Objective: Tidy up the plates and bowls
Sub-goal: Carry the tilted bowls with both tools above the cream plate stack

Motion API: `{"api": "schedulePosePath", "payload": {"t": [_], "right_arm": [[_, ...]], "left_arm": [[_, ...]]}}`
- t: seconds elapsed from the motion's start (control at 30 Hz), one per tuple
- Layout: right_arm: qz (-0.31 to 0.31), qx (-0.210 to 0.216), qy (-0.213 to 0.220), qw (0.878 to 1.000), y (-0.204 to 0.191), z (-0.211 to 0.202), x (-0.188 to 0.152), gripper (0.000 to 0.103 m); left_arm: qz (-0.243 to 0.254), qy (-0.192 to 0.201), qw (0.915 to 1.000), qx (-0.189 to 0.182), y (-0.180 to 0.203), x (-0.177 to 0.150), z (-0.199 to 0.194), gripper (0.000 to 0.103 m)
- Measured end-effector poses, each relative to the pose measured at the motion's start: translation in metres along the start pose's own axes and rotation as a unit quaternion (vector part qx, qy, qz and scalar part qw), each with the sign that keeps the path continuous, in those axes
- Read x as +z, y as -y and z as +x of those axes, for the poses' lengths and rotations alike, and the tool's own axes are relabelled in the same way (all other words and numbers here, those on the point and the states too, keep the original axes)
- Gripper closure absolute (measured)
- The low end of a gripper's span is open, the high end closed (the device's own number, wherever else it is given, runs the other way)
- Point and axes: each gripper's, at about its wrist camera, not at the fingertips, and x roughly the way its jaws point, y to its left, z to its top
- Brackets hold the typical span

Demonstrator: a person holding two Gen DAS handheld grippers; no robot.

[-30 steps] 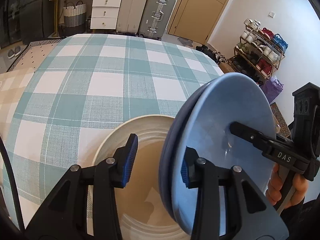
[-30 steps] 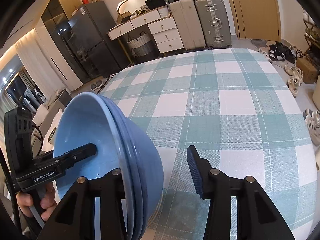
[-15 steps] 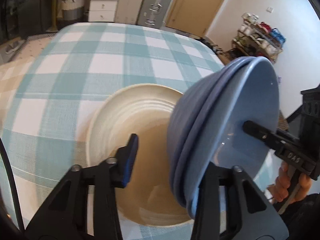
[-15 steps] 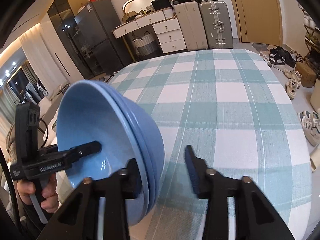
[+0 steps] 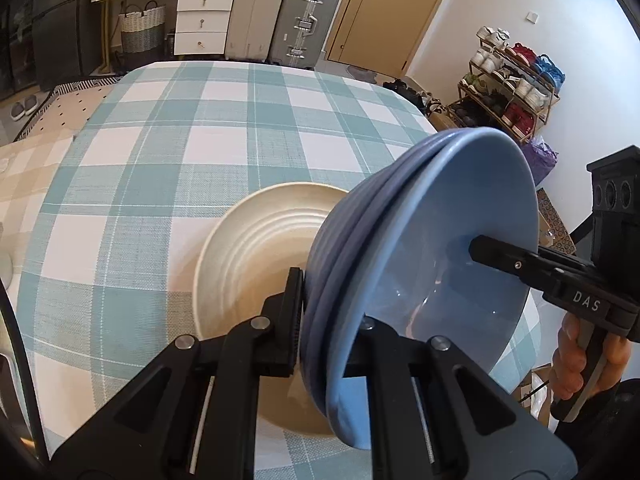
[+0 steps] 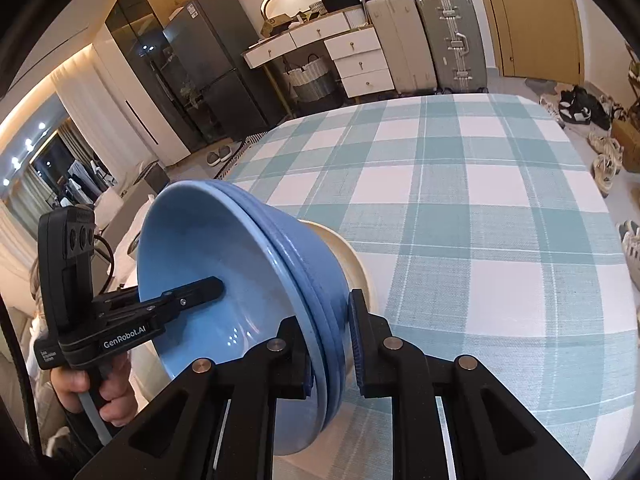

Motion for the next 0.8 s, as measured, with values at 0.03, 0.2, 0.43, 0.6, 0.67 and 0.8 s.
{"api": "schedulePosePath", "payload": {"t": [0.03,0.2,0.43,0.6,0.67,0.8], "right_arm": [[0.0,0.003,-0.005,1.0,-0.003,0.002,0.004,0.089],[0.01,0.019,-0.039,0.999,-0.011,0.02,0.023,0.089],[0.036,0.032,-0.064,0.997,-0.013,0.046,0.052,0.089],[0.048,0.031,-0.079,0.995,-0.006,0.061,0.069,0.089],[0.052,0.028,-0.084,0.995,-0.004,0.067,0.071,0.088],[0.053,0.025,-0.084,0.995,0.0,0.073,0.075,0.088]], "left_arm": [[-0.001,0.0,1.0,0.002,-0.002,0.001,-0.003,0.096],[-0.028,-0.023,0.9993,0.01,-0.023,0.007,-0.008,0.094],[-0.051,-0.025,0.9984,0.0,-0.044,0.023,-0.004,0.09],[-0.062,-0.023,0.9978,-0.007,-0.052,0.039,0.006,0.09],[-0.065,-0.021,0.9976,-0.006,-0.053,0.044,0.012,0.09],[-0.061,-0.016,0.998,-0.003,-0.053,0.052,0.017,0.088]]}}
